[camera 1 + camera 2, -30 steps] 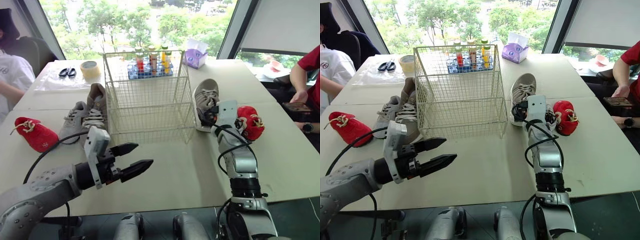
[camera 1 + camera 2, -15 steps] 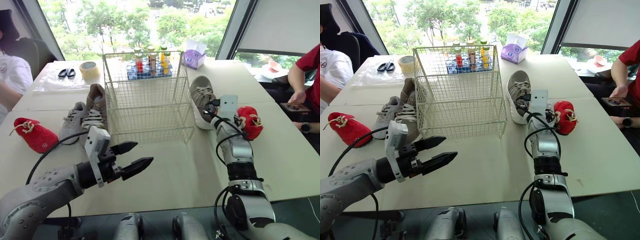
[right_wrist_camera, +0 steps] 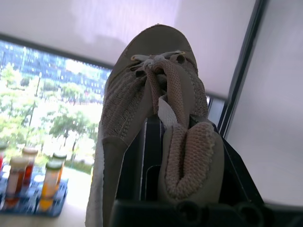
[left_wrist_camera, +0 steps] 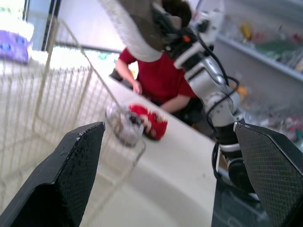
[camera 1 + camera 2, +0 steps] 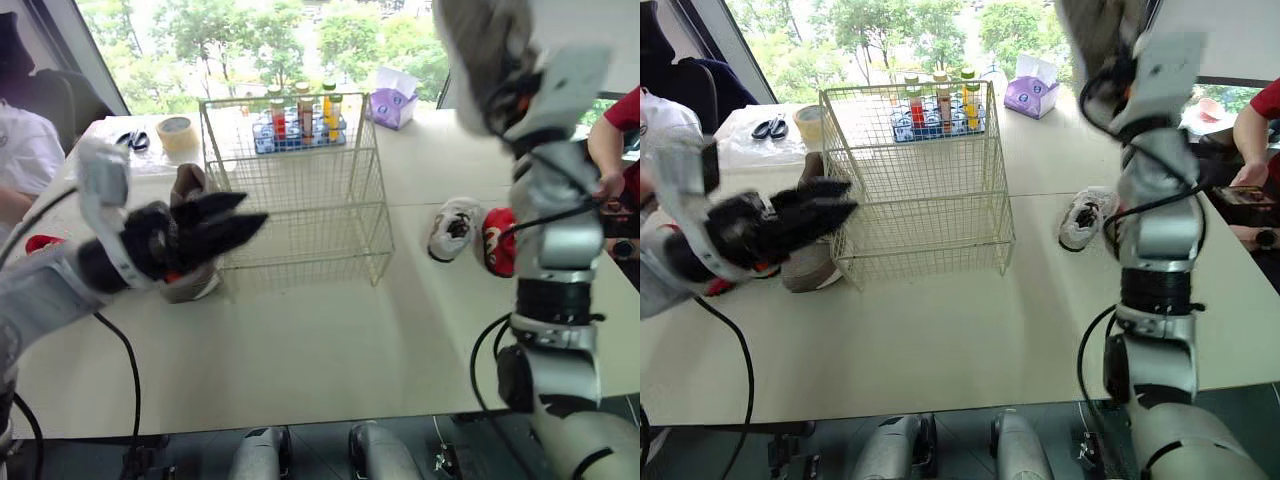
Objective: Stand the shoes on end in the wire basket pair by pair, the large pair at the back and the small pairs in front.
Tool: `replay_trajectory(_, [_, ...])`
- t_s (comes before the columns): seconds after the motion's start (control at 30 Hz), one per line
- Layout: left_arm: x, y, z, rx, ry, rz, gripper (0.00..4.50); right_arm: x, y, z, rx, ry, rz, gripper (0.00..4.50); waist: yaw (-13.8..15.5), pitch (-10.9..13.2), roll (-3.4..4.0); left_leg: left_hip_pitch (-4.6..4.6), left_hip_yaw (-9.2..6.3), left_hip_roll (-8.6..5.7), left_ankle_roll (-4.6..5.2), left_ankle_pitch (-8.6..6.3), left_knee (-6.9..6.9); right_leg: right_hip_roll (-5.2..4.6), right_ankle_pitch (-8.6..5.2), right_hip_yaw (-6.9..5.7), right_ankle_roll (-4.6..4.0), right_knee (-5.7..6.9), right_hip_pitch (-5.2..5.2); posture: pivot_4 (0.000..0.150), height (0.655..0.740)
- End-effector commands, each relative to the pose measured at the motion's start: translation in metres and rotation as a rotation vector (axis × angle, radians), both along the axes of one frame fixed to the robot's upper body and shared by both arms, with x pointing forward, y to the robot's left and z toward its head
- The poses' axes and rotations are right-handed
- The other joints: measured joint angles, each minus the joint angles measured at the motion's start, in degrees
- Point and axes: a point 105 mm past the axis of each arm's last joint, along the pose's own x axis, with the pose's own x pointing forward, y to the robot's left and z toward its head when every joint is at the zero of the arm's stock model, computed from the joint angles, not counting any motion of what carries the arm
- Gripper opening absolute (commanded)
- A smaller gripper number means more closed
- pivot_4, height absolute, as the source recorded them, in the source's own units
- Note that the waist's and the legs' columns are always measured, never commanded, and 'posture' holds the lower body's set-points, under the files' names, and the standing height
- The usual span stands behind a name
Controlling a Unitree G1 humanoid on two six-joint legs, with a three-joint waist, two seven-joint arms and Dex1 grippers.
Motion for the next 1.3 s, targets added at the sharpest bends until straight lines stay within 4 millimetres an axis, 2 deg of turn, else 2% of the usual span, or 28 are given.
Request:
replay_trajectory(0.03, [0.017, 0.040, 0.049, -0.077, -0.119, 0.108, 4.50, -0.043, 0.032, 0.050, -0.360, -0.119, 0.218, 0.30, 0.0, 0.1, 0.01, -0.02, 0.03, -0.02, -0.04, 0.03, -0.06, 0.02, -0.01, 0.00, 0.00, -0.02, -0.04, 0.150, 0.7351])
replay_trajectory(0.1, [0.024, 0.049, 0.062, -0.067, -0.152, 0.106, 4.50, -0.054, 0.041, 0.053, -0.532, -0.063, 0.315, 0.30, 0.0, 0.1, 0.03, 0.08, 0.11, -0.01, -0.02, 0.02, -0.06, 0.04, -0.01, 0.03, 0.01, -0.04, 0.02, 0.150, 0.7351])
replay_trajectory(0.23, [0.036, 0.068, 0.077, -0.047, -0.178, 0.103, 4.50, -0.072, 0.054, 0.062, -0.706, -0.046, 0.435, 0.30, -0.3, 0.1, 0.00, 0.23, 0.29, 0.05, 0.00, -0.02, -0.05, 0.11, -0.04, 0.05, 0.04, -0.10, 0.16, 0.150, 0.7351])
replay_trajectory(0.3, [0.043, 0.083, 0.087, -0.078, -0.185, 0.125, 4.50, -0.077, 0.063, 0.057, -0.777, -0.021, 0.495, 0.30, -0.3, 0.1, -0.02, 0.21, 0.31, 0.07, -0.01, -0.02, -0.03, 0.11, -0.04, 0.05, 0.03, -0.06, 0.12, 0.150, 0.7351])
replay_trajectory(0.4, [0.047, 0.088, 0.096, -0.072, -0.184, 0.090, 4.50, -0.078, 0.072, 0.049, -0.853, -0.004, 0.542, 0.30, -0.2, 0.1, -0.05, 0.13, 0.32, 0.07, -0.02, -0.01, 0.01, 0.11, -0.03, 0.05, 0.03, -0.03, 0.07, 0.150, 0.7351])
replay_trajectory(0.63, [0.059, 0.067, 0.092, 0.017, -0.129, -0.042, 4.50, -0.082, 0.098, 0.039, -0.903, -0.050, 0.667, 0.30, 0.1, 0.1, -0.06, -0.16, 0.39, 0.05, -0.02, -0.01, 0.12, 0.05, -0.02, 0.05, 0.05, 0.07, -0.18, 0.150, 0.7351])
replay_trajectory(0.7, [0.060, 0.055, 0.086, 0.048, -0.112, -0.092, 4.50, -0.083, 0.103, 0.036, -0.910, -0.064, 0.698, 0.30, 0.0, 0.1, -0.06, -0.34, 0.37, 0.05, -0.02, -0.01, 0.26, 0.05, -0.02, 0.06, 0.05, 0.15, -0.29, 0.150, 0.7351])
replay_trajectory(0.8, [0.073, 0.038, 0.081, 0.056, -0.093, -0.106, 4.50, -0.089, 0.113, 0.030, -0.935, -0.076, 0.746, 0.30, 0.1, 0.1, -0.06, -0.44, 0.32, 0.07, -0.02, -0.01, 0.53, 0.03, -0.03, 0.05, 0.07, 0.37, -0.34, 0.150, 0.7351])
replay_trajectory(0.9, [0.073, 0.022, 0.075, 0.068, -0.070, -0.193, 4.50, -0.091, 0.119, 0.022, -0.983, -0.070, 0.759, 0.30, 0.1, 0.1, -0.07, -0.76, 0.23, 0.06, 0.00, -0.03, 0.98, 0.00, -0.10, 0.02, 0.18, 0.83, -0.58, 0.150, 0.7351])
replay_trajectory(1.0, [0.074, 0.017, 0.071, 0.068, -0.048, -0.225, 3.73, -0.092, 0.122, 0.018, -0.999, -0.060, 0.774, 0.30, 0.0, 0.1, -0.07, -0.77, 0.23, 0.05, 0.03, -0.05, 1.04, 0.00, -0.10, 0.03, 0.18, 0.88, -0.60, 0.150, 0.7351])
replay_trajectory(1.2, [0.069, 0.018, 0.071, 0.025, -0.033, -0.257, 0.99, -0.088, 0.124, 0.007, -1.004, 0.005, 0.765, 0.30, -0.1, 0.1, -0.07, -0.80, 0.14, 0.06, 0.13, -0.10, 1.04, 0.00, -0.10, 0.04, 0.18, 0.97, -0.68, 0.150, 0.7351])
replay_trajectory(1.23, [0.069, 0.018, 0.070, 0.016, -0.046, -0.242, 0.73, -0.087, 0.122, 0.009, -0.929, 0.022, 0.781, 0.30, -0.1, 0.1, -0.07, -0.80, 0.11, 0.07, 0.13, -0.10, 1.04, -0.01, -0.10, 0.05, 0.19, 0.98, -0.69, 0.150, 0.7351])
replay_trajectory(1.27, [0.068, 0.018, 0.069, 0.010, -0.055, -0.229, 0.73, -0.086, 0.120, 0.011, -0.872, 0.034, 0.792, 0.30, -0.1, 0.1, -0.07, -0.80, 0.08, 0.08, 0.13, -0.10, 1.04, -0.02, -0.10, 0.06, 0.19, 0.98, -0.69, 0.150, 0.7351])
replay_trajectory(1.3, [0.065, 0.018, 0.068, -0.002, -0.063, -0.225, 0.70, -0.085, 0.116, 0.013, -0.803, 0.052, 0.810, 0.78, 0.0, 0.1, -0.07, -0.79, 0.06, 0.09, 0.12, -0.09, 1.04, -0.04, -0.10, 0.06, 0.19, 1.01, -0.68, 0.150, 0.7351])
